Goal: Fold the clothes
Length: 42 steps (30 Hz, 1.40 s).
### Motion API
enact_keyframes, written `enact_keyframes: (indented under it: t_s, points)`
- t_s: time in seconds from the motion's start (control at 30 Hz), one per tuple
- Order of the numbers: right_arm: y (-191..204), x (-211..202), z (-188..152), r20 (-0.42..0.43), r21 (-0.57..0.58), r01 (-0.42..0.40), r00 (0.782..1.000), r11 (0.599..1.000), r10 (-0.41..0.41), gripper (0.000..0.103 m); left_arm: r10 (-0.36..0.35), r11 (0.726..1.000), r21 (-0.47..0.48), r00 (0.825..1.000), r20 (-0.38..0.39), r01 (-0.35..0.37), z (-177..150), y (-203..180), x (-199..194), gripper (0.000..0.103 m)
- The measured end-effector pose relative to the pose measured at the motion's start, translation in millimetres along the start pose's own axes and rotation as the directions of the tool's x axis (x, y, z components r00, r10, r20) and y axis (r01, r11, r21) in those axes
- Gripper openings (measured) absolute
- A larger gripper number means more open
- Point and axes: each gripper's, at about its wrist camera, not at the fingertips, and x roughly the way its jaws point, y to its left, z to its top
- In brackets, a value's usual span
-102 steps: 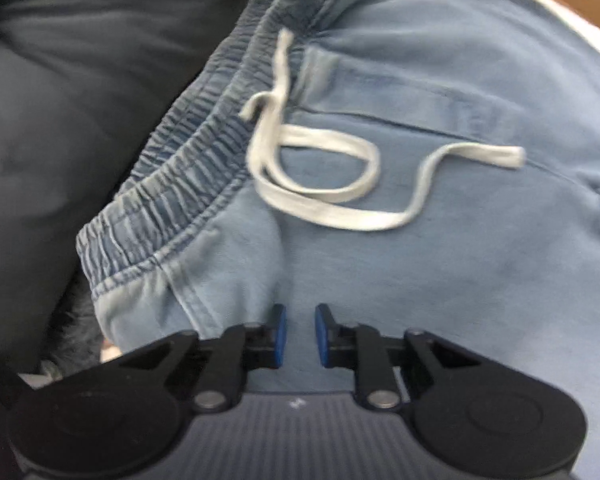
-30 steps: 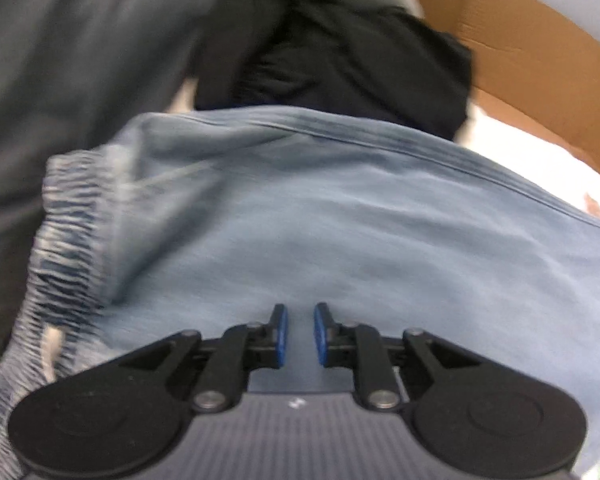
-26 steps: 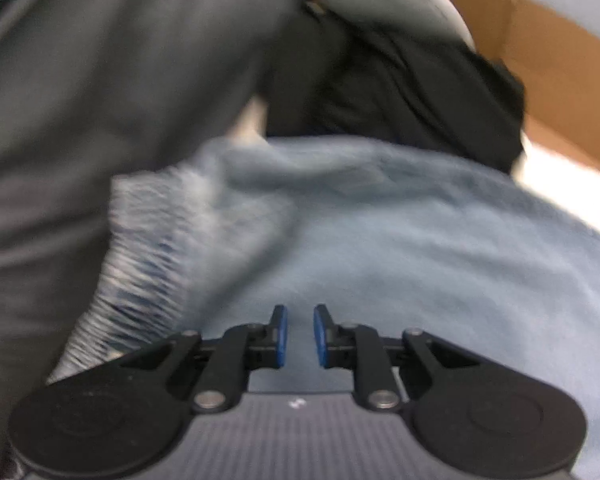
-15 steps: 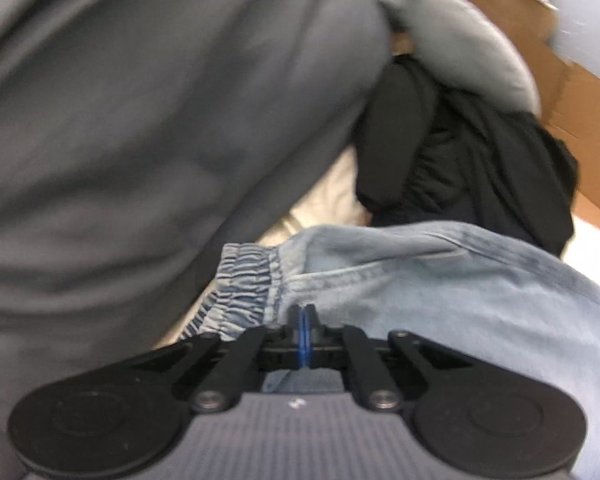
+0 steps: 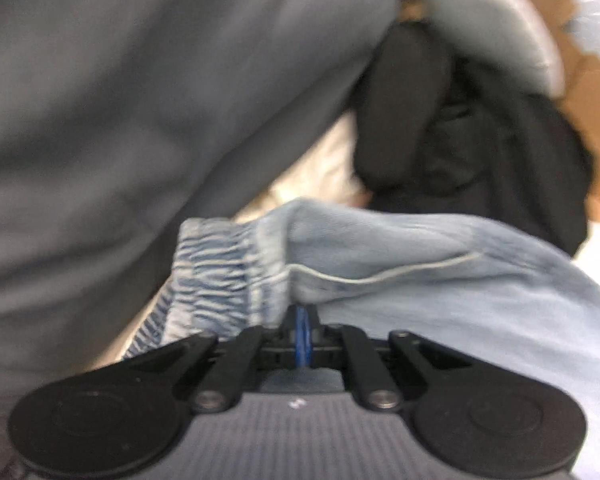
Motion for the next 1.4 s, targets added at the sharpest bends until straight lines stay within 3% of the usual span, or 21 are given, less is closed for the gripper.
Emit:
enact_keyframes:
  t_s: [0.1,0.23,0.3,0.63,0.83,0.93,0.97,1.0,1.1,1.27,1.4]
  points:
    - [6.4,3.7,0.6,-0.006,-0.009,-0.012,1.0,1.0,0.012,0.093,-0.012,0.999,0.042,0.999,0.035,0.011,2.3,0.3,-26.6,0.005]
    - [8.5,5.0,0.4,0.0,-0.016,-0.012,1.0,1.0,0.012,0.093,0.012,0.997,0.075,0.998,0.059,-0.016,9.2,5.4,-39.7,0.005]
    - [5.3,4.7,-0.1,0.002,-0.02,-0.017,1.0,1.0,0.017,0.092,0.04,0.996,0.078,0.999,0.02,-0.041,16.0,8.8,-24.1,0.005]
    - [1.9,1.4,-1.0,-0.004,-0.016,-0.016,1.0,1.0,0.016,0.087,0.089,0.994,0.062,0.996,-0.016,-0.088,6.2,15.3,24.8,0.007]
    - [2.1,5.7,3.7,0.001,0.009,-0.008,1.0,1.0,0.007,0.085,0.099,0.994,0.041,0.994,0.037,-0.1,6.9,18.1,35.6,0.007]
    - [-5.3,-1.4,6.9,0.013,0.044,0.003,1.0,0.999,-0.003,0.065,0.124,0.991,0.046,0.99,0.06,-0.127,6.5,12.4,32.2,0.007]
    - [-6.8,-5.1,8.1,0.017,0.041,0.014,1.0,0.999,-0.014,0.054,0.129,0.99,0.043,0.989,0.068,-0.132,5.9,11.5,29.6,0.007]
    - [-8.0,-9.6,8.3,0.025,0.037,0.015,1.0,0.999,-0.016,0.051,0.132,0.99,0.045,0.988,0.083,-0.136,4.4,10.6,24.3,0.007]
    - [-10.1,-20.8,6.0,0.049,0.013,0.017,0.999,1.0,-0.018,0.049,0.141,0.985,0.08,0.981,0.133,-0.152,-1.3,6.4,5.2,0.007]
    - [-17.1,-21.3,0.1,0.034,-0.014,0.045,0.998,0.999,-0.045,0.043,0.075,0.986,0.134,0.976,0.206,-0.104,-9.8,9.4,-36.3,0.008]
    - [-25.3,-17.0,-3.5,0.019,0.03,0.031,0.999,0.999,-0.032,0.041,0.049,0.987,0.14,0.984,0.174,-0.074,-17.7,21.9,-48.3,0.008]
